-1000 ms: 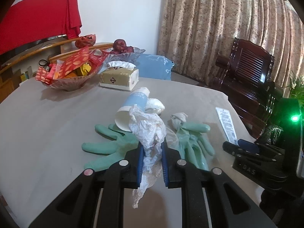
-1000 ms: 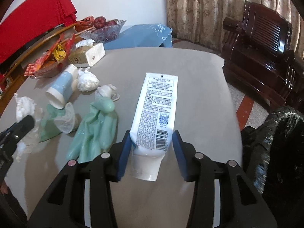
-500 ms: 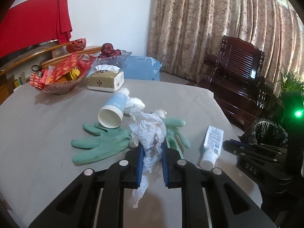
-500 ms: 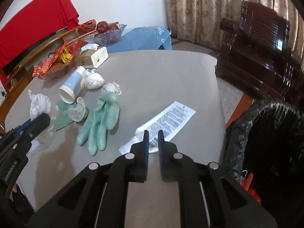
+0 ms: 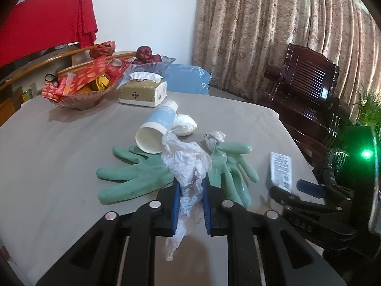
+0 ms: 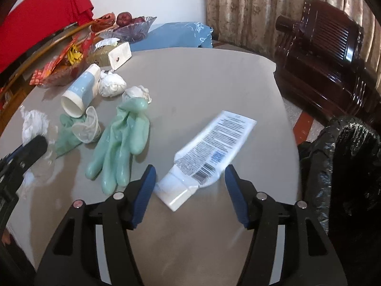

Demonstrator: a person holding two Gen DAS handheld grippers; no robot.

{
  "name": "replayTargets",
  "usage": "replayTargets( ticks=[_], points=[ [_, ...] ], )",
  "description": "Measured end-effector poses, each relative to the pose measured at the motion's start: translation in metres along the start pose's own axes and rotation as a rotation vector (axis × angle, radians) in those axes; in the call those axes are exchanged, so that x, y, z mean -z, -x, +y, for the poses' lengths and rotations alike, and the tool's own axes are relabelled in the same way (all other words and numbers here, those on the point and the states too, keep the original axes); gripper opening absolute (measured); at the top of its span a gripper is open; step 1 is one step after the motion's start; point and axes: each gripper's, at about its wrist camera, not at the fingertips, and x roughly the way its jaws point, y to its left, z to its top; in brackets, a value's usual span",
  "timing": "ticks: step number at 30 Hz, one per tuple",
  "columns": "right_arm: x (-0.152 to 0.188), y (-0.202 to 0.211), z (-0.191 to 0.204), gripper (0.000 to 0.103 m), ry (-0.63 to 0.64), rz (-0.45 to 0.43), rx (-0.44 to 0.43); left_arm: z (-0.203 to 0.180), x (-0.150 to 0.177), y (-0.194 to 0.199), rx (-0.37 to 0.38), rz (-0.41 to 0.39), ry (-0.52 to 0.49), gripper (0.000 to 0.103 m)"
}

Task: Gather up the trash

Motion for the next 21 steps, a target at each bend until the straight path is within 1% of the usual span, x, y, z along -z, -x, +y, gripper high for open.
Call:
replayTargets(
  ticks=[4, 8, 11, 13, 16, 18, 21],
  points=[
    [0.006, 0.014, -0.016, 0.058, 0.007, 0.029, 0.045, -0.006, 0.003, -0.002, 0.015, 0.007, 0.003, 0.017],
    [0.010, 0.018, -0.024, 0.058, -0.010, 0.017, -0.007, -0.011, 0.006, -0.004, 0.023, 0.016, -0.003, 0.017],
    [0.007, 0.011, -0.020, 0.058, -0.001, 0.018, -0.054, -0.010, 0.008, -0.005, 0.021, 0.024, 0.001, 0.017],
    [0.005, 0.004, -0.015, 0.058, 0.028, 0.027, -0.074, -0.008, 0.008, -0.006, 0.014, 0.029, -0.001, 0.017],
    [0.005, -0.007, -0.007, 0.058, 0.080, 0.043, -0.063, -0.005, 0.009, -0.007, 0.006, 0.036, 0.004, 0.017],
    [0.005, -0.013, -0.005, 0.058, 0.091, 0.048, -0.065, -0.004, 0.010, -0.008, 0.004, 0.040, 0.005, 0.017],
    [0.003, -0.017, -0.002, 0.058, 0.115, 0.030, -0.069, -0.006, 0.011, -0.009, 0.003, 0.044, 0.002, 0.017]
  ],
)
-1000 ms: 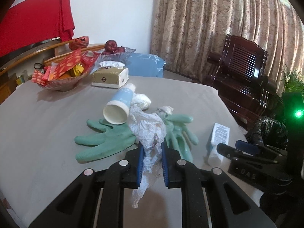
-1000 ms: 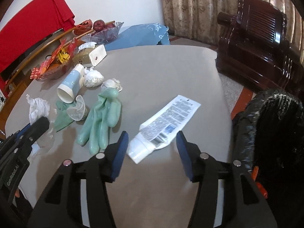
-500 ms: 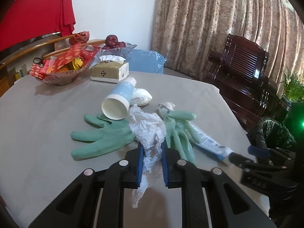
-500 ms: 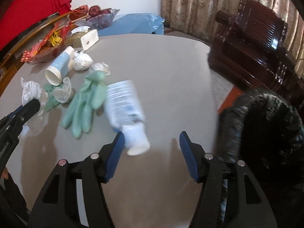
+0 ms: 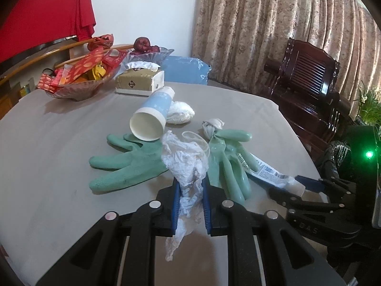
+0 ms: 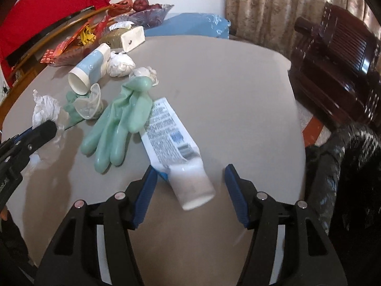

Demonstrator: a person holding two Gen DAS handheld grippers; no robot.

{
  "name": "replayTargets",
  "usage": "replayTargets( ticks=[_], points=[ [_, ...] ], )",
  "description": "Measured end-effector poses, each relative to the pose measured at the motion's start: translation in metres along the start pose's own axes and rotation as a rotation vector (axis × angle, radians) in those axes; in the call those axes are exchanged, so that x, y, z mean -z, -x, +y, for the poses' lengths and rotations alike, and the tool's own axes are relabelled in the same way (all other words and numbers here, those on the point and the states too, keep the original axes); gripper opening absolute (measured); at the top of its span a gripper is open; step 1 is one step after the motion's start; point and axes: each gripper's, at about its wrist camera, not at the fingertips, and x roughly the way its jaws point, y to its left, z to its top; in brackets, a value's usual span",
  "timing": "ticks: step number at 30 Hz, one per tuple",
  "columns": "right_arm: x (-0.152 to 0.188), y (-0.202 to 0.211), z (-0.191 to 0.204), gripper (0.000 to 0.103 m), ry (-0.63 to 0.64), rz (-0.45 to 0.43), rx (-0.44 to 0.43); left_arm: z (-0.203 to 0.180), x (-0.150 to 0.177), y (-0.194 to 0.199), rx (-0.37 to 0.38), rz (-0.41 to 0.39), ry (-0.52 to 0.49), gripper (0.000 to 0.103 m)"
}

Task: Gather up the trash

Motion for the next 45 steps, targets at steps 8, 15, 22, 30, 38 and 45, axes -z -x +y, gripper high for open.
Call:
replayTargets(
  ticks=[8, 15, 22, 30, 38, 45],
  points=[
    [0.000, 0.008, -0.003, 0.033, -0.025, -0.029, -0.043, -0.003, 0.002, 0.000, -0.004, 0.010, -0.011, 0.017],
    [0.002, 0.033, -0.008, 0.032, -0.084, -0.066, -0.069, -0.010, -0.001, 0.011, 0.002, -0.013, -0.027, 0.017],
    [0.005, 0.061, -0.018, 0.032, -0.138, -0.112, -0.091, -0.023, -0.003, 0.021, 0.022, -0.026, -0.048, 0.017],
    [0.000, 0.110, -0.024, 0.032, -0.127, -0.205, -0.081, -0.041, -0.012, 0.035, 0.055, -0.057, -0.066, 0.017],
    [-0.003, 0.164, -0.044, 0.032, -0.113, -0.307, -0.033, -0.079, -0.037, 0.055, 0.119, -0.121, -0.099, 0.017],
    [0.010, 0.208, -0.084, 0.032, -0.148, -0.367, 0.045, -0.134, -0.050, 0.069, 0.225, -0.166, -0.149, 0.017]
  ],
)
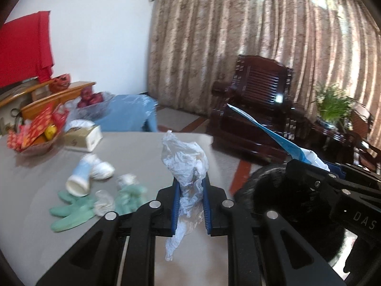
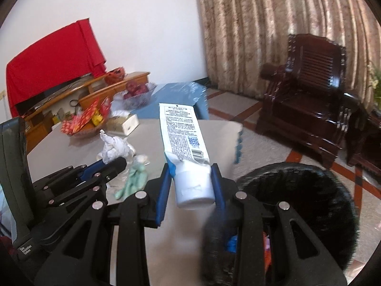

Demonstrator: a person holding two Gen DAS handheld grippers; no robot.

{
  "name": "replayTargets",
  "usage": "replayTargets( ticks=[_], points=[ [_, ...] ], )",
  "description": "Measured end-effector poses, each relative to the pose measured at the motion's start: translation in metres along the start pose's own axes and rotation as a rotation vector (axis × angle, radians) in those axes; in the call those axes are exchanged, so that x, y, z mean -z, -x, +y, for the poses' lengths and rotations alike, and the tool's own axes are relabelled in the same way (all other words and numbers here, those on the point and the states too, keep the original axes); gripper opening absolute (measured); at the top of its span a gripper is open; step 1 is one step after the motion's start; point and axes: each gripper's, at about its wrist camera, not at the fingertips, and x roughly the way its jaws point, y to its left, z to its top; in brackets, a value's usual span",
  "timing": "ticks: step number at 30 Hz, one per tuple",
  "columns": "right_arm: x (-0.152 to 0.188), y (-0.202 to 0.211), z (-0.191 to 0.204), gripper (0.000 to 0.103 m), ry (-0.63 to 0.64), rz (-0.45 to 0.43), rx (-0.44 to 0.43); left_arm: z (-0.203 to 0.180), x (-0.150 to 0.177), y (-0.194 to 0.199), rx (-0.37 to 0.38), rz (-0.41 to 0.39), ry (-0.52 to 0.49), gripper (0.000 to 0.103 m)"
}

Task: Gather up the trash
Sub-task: 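Carry tissue and toothpaste tube over the bin and open both tools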

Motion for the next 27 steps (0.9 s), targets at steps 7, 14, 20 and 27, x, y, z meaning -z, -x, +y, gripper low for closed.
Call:
replayTargets(
  ticks=[7, 14, 20, 27],
  points=[
    [0.007, 0.040, -0.052, 0.032, -0.048, -0.040, 0.113, -0.056, -0.010, -0.007, 0.107, -0.014, -0.054, 0.017],
    [0.026, 0.061, -0.094, 0.032, -0.096, -0.042, 0.206, -0.110, -0.015, -0.018, 0.211, -0.013, -0.118, 0.017],
    [0.044, 0.067, -0.122, 0.032, -0.134, -0.022, 0.264, -0.146, -0.012, -0.035, 0.273, 0.027, -0.152, 0.017],
    [0.062, 0.053, -0.142, 0.037, -0.155, 0.027, 0.311, -0.161, -0.007, -0.052, 0.321, 0.073, -0.160, 0.029]
  ],
)
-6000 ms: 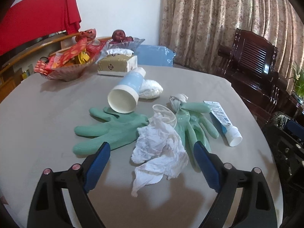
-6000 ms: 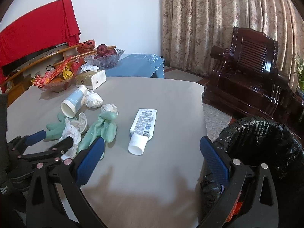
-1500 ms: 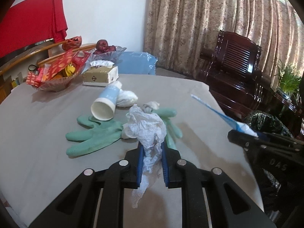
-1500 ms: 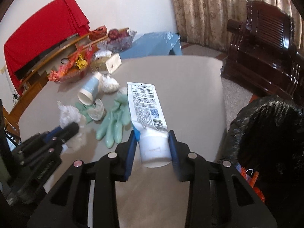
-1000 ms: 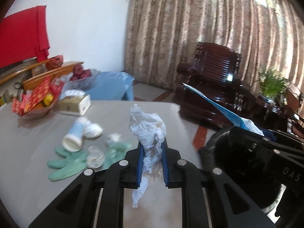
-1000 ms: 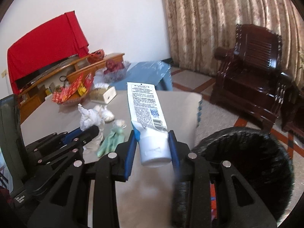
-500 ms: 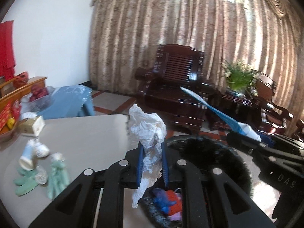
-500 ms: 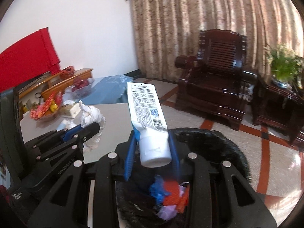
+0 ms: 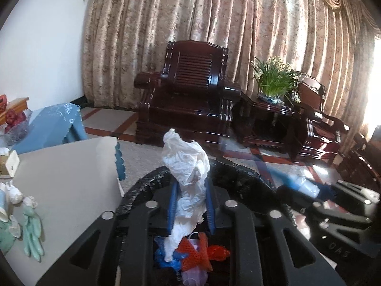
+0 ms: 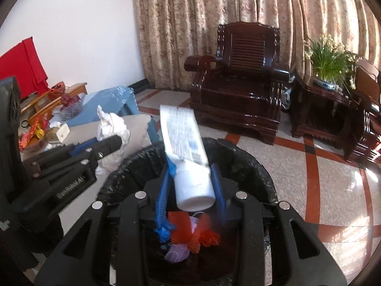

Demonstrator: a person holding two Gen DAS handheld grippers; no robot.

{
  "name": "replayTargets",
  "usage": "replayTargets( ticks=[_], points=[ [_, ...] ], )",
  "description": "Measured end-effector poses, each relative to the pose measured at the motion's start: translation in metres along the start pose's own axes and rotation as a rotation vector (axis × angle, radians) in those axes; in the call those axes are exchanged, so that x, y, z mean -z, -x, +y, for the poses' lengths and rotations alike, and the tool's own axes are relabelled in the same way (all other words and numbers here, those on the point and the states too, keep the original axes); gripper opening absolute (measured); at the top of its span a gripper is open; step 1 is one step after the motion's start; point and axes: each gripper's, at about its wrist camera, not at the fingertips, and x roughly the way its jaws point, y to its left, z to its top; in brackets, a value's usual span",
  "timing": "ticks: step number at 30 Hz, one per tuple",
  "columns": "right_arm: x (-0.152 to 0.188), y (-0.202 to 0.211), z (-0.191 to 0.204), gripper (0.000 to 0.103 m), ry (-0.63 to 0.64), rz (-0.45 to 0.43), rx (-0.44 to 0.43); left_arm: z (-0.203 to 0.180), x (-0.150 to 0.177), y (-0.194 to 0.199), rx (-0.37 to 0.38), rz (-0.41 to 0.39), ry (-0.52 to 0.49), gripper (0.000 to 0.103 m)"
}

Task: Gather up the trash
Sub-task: 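Carry tissue and toothpaste tube over the bin and open both tools, then move both tools back over the table toward the green gloves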

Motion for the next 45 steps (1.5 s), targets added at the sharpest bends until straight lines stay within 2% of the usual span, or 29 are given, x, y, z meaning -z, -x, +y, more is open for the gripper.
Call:
replayTargets(
  ticks=[1, 3, 4, 6, 9, 13, 18, 31, 37, 45],
  points=[
    [0.003, -0.004, -0.001, 0.042, 0.007, 0.012, 0.014, 0.000, 0.000, -0.002, 0.011, 0.010, 0.006, 0.041],
    [0.007, -0.006, -0.001, 0.061, 0.016, 0.015, 0.039, 0.002, 0.001, -0.003, 0.017, 0.015, 0.015, 0.057],
    [0.009, -0.007, -0.002, 0.067, 0.017, 0.013, 0.055, 0.004, 0.001, -0.002, 0.023, 0.015, 0.021, 0.062],
    [0.013, -0.006, -0.003, 0.090, 0.006, 0.007, 0.067, 0.008, 0.002, -0.001, 0.020, 0.014, 0.025, 0.068],
    [0.015, -0.002, -0.004, 0.097, -0.020, -0.016, 0.082, 0.018, 0.002, 0.005, -0.003, 0.006, 0.044, 0.076],
    [0.016, -0.001, 0.002, 0.098, -0.067, -0.019, 0.052, 0.039, 0.002, 0.023, -0.060, -0.024, 0.067, 0.082],
    [0.010, 0.002, 0.023, 0.098, -0.068, -0.037, 0.010, 0.072, 0.006, 0.050, -0.136, -0.052, 0.098, 0.084],
    [-0.010, -0.013, 0.156, 0.098, 0.102, -0.054, -0.201, 0.175, 0.057, 0.135, -0.424, -0.075, 0.170, 0.084],
    [-0.008, -0.028, 0.212, 0.098, 0.161, -0.046, -0.271, 0.217, 0.076, 0.159, -0.532, -0.068, 0.213, 0.084],
    [0.002, -0.055, 0.273, 0.098, 0.214, -0.036, -0.323, 0.267, 0.103, 0.171, -0.632, -0.037, 0.276, 0.084]
  ],
)
